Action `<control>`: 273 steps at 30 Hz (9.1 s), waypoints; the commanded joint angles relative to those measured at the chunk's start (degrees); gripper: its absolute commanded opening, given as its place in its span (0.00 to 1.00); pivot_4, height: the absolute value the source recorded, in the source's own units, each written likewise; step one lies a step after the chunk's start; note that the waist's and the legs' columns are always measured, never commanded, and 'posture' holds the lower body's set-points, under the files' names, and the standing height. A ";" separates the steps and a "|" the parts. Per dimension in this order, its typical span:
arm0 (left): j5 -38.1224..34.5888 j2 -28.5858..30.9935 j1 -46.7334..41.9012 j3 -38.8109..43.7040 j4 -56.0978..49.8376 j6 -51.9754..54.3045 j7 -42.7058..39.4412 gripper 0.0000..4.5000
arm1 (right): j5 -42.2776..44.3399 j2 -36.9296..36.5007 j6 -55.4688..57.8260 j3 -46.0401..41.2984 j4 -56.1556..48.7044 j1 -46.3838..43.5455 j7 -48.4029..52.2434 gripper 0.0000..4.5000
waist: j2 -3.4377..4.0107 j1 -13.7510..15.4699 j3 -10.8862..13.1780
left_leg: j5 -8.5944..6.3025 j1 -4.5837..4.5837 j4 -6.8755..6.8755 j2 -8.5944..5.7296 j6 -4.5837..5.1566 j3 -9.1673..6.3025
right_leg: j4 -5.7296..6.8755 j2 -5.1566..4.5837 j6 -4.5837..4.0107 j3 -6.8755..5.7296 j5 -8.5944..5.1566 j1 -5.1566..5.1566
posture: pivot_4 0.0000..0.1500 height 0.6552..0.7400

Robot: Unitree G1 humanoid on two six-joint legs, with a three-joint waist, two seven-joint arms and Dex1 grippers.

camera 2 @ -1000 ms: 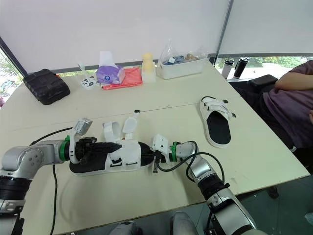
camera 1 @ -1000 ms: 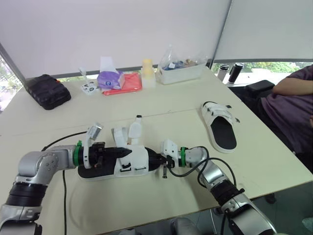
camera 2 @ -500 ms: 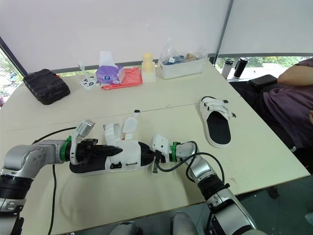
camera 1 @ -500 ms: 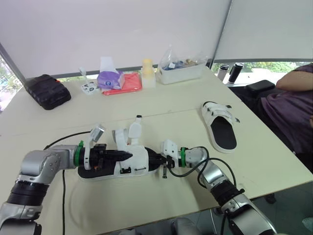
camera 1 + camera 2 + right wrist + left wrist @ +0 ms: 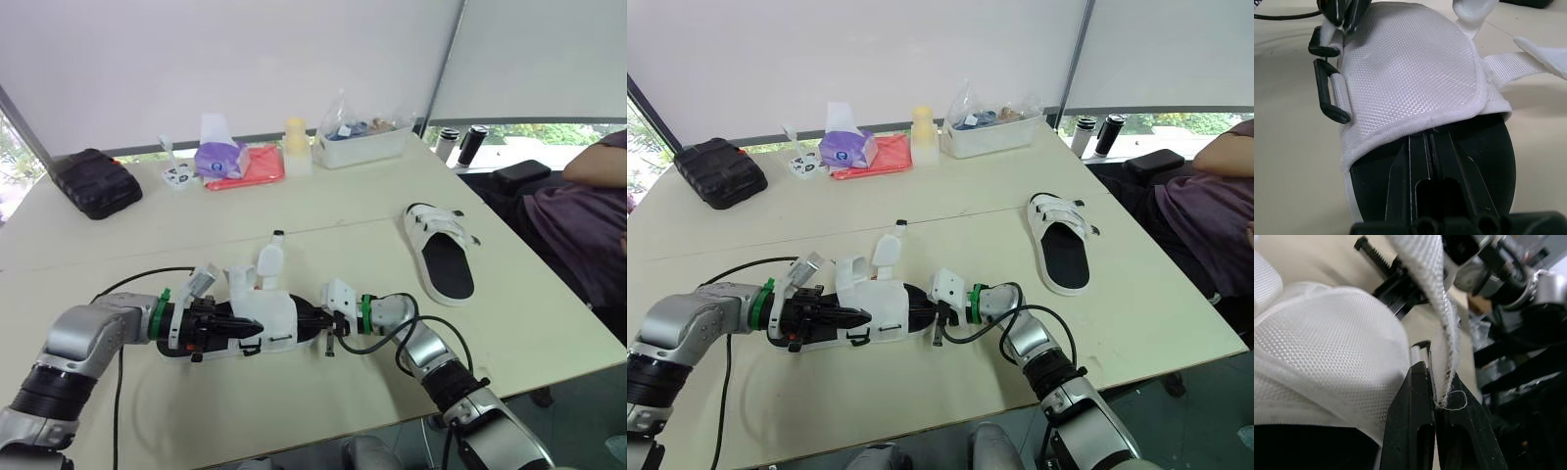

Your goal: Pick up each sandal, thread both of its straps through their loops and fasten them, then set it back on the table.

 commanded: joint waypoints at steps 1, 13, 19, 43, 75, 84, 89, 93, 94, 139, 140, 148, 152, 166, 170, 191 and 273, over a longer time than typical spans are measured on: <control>3.14 0.79 -0.79 -1.02 -0.25 -3.04 -0.61 0.02 | -4.19 -1.08 3.05 1.62 5.62 2.57 -1.86 0.00 | 0.00 0.00 0.00 | 0.00 0.00 0.00 0.00 0.00 0.00 | 0.00 0.00 0.00 0.00 0.00 0.00 | 1.00 1.00; -1.86 2.64 4.04 7.12 -6.41 1.96 1.99 0.43 | -4.36 -1.35 2.65 1.66 6.25 2.72 -1.79 0.00 | 0.02 -0.06 0.02 | 0.00 0.00 -0.02 0.01 0.01 -0.02 | 0.00 -0.01 0.04 0.00 -0.02 -0.01 | 1.00 1.00; -5.72 0.34 13.01 19.40 -16.15 3.29 12.55 0.64 | -4.55 -1.31 2.06 1.71 7.37 2.58 -1.54 0.00 | 0.09 -0.09 0.05 | 0.00 0.00 -0.02 0.01 0.01 -0.10 | -0.06 -0.05 0.03 0.00 -0.03 0.04 | 1.00 1.00; 0.06 -3.44 26.67 14.03 -24.01 -4.71 23.10 0.64 | -4.20 -0.97 1.67 1.87 7.75 2.89 -0.95 0.00 | 0.19 0.07 0.10 | -0.01 0.07 -0.16 0.04 -0.01 -0.19 | -0.30 -0.04 -0.17 -0.08 -0.13 0.18 | 1.00 1.00; -0.08 -4.27 20.47 5.80 -19.57 -1.32 19.25 0.53 | -4.59 -0.47 2.09 1.41 7.09 3.83 -2.05 0.00 | 0.16 0.47 0.05 | 0.00 0.10 -0.35 0.04 -0.02 -0.25 | -0.44 -0.03 -0.16 -0.11 -0.12 0.20 | 1.00 1.00; -5.09 1.57 26.63 6.47 -24.72 2.71 13.44 0.01 | -4.64 -0.64 2.08 1.61 7.00 3.96 -1.87 0.00 | 0.19 0.13 0.06 | 0.01 0.11 -0.54 0.04 -0.02 -0.25 | -0.53 -0.03 -0.17 -0.10 -0.13 0.15 | 1.00 1.00; -4.28 5.54 32.31 4.65 -27.87 2.09 10.59 0.01 | -4.66 -0.49 2.11 1.82 7.10 3.93 -1.87 0.00 | 0.22 0.09 0.08 | 0.01 0.12 -0.62 0.04 -0.02 -0.25 | -0.58 -0.04 -0.18 -0.09 -0.14 0.14 | 1.00 1.00; -4.86 7.32 32.85 4.26 -29.10 2.13 9.48 0.01 | -4.71 -0.60 2.01 1.78 7.41 3.71 -1.82 0.00 | 0.22 0.04 0.09 | 0.01 0.12 -0.64 0.04 -0.02 -0.26 | -0.60 -0.03 -0.19 -0.09 -0.15 0.14 | 1.00 1.00; -6.22 7.37 32.07 4.62 -30.05 3.21 9.83 0.01 | -4.71 -0.61 2.00 1.77 7.51 3.63 -1.82 0.00 | 0.22 0.01 0.09 | 0.01 0.12 -0.65 0.04 -0.02 -0.26 | -0.61 -0.03 -0.19 -0.09 -0.15 0.14 | 1.00 1.00; -29.68 -10.74 -0.30 24.60 0.46 7.98 42.31 0.70 | -4.63 0.50 1.85 2.08 9.27 2.55 -2.88 0.00 | 0.04 0.02 -0.11 | 0.45 0.12 -0.79 -0.02 -0.79 -0.82 | -0.55 0.15 -0.28 -0.58 0.00 0.17 | 1.00 1.00; -28.62 -10.04 -0.42 24.63 0.98 7.79 41.12 0.70 | -4.64 0.50 1.83 2.06 9.26 2.52 -2.90 0.00 | 0.04 -0.08 -0.11 | 0.45 0.12 -0.82 -0.03 -0.80 -0.82 | -0.54 0.16 -0.25 -0.59 0.02 0.16 | 1.00 1.00; -13.76 -1.46 3.11 19.96 2.74 0.87 29.34 0.70 | -4.68 -0.05 1.69 2.04 8.94 3.17 -2.65 0.00 | 0.08 -0.03 -0.08 | 0.46 0.08 -0.88 -0.02 -0.81 -0.84 | -0.53 0.17 -0.34 -0.61 0.04 0.06 | 1.00 1.00; -10.26 -2.65 2.62 16.27 3.33 -0.39 25.99 0.70 | -4.79 0.06 1.62 2.20 9.26 2.88 -2.47 0.00 | 0.07 0.04 -0.08 | 0.46 0.08 -0.87 -0.01 -0.81 -0.86 | -0.55 0.16 -0.38 -0.63 0.01 0.10 | 1.00 1.00; -4.73 -7.34 -4.93 10.61 9.81 -0.11 18.30 0.54 | -4.79 -0.08 1.94 2.33 8.35 3.85 -2.81 0.00 | 0.05 -0.04 -0.07 | 0.46 0.06 -0.87 0.03 -0.80 -0.95 | -0.54 0.15 -0.19 -0.78 0.12 0.09 | 1.00 1.00; -4.88 -8.39 -5.01 11.35 8.96 0.43 17.88 0.10 | -4.80 -0.08 1.98 2.22 8.31 3.87 -2.95 0.00 | 0.04 0.00 -0.08 | 0.46 0.06 -0.87 0.05 -0.80 -0.97 | -0.54 0.14 -0.19 -0.78 0.13 0.10 | 1.00 1.00; -12.03 -13.98 -8.26 22.70 7.30 3.94 28.57 0.02 | -4.93 -0.16 1.95 2.21 9.18 3.35 -2.75 0.00 | 0.04 0.06 -0.07 | 0.48 0.07 -0.84 0.02 -0.83 -1.02 | -0.54 0.13 -0.17 -0.85 0.14 0.14 | 1.00 1.00; 14.99 -26.22 -47.18 24.52 72.85 -1.23 34.26 0.99 | -5.09 1.75 2.18 2.44 8.39 4.17 -5.44 0.00 | -0.16 -0.02 -0.08 | 0.62 0.03 -0.91 0.05 -1.08 -1.12 | -0.43 0.43 -0.18 -0.99 0.20 0.02 | 1.00 1.00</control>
